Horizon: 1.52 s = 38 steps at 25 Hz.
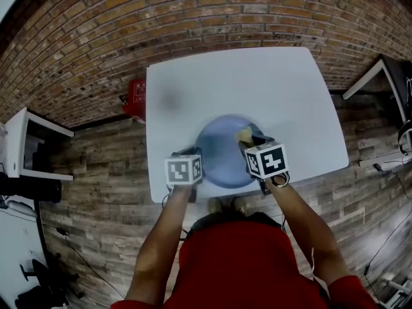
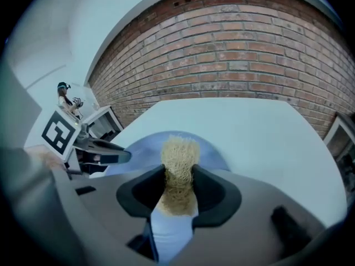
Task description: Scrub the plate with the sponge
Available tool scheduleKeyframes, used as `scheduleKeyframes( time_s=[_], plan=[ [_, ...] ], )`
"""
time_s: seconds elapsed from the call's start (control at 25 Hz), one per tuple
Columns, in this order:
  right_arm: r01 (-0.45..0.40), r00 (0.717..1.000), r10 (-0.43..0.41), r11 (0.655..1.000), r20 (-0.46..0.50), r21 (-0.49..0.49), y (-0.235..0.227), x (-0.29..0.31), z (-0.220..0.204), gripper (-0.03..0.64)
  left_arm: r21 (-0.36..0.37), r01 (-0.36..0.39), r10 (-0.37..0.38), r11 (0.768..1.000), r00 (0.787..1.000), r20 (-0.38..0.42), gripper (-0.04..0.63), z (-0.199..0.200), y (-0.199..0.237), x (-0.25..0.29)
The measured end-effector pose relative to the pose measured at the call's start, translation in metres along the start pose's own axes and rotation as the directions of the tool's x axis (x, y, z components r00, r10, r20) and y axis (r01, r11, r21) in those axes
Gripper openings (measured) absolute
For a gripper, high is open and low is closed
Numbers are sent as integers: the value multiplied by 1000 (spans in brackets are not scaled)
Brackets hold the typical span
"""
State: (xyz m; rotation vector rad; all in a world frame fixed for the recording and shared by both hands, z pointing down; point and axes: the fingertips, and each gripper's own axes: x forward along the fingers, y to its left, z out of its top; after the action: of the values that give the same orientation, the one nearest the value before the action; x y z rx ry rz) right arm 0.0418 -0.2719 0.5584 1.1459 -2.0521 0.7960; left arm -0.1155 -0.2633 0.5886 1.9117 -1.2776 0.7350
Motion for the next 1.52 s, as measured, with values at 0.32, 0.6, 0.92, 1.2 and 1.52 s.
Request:
scheduleKeyframes(
  time_s=[0.32,0.6,0.92,1.2,1.52],
  plan=[
    [-216,976,212,974,-58,-67,111,22,-23,153,-17,3,-3,1000,1000,4,46,0,-1,1],
    [-206,978,201,974,-62,-92,110,28,-22,153,-22,3,-2,1000,1000,8,44,0,1,1],
    [-62,997,58,997,-59,-54,27,2,-30,153,-13,1,-1,1000,1000,8,43,0,1,0],
    [35,997,-36,999,-66,-8,-17,-18,-36,153,-10,3,-3,1000,1000,8,44,0,2,0],
    [-158,987,157,987,-43,-26,71,-15,-37,153,-17,2,-2,1000,1000,13,44,-2,1,0]
  ],
)
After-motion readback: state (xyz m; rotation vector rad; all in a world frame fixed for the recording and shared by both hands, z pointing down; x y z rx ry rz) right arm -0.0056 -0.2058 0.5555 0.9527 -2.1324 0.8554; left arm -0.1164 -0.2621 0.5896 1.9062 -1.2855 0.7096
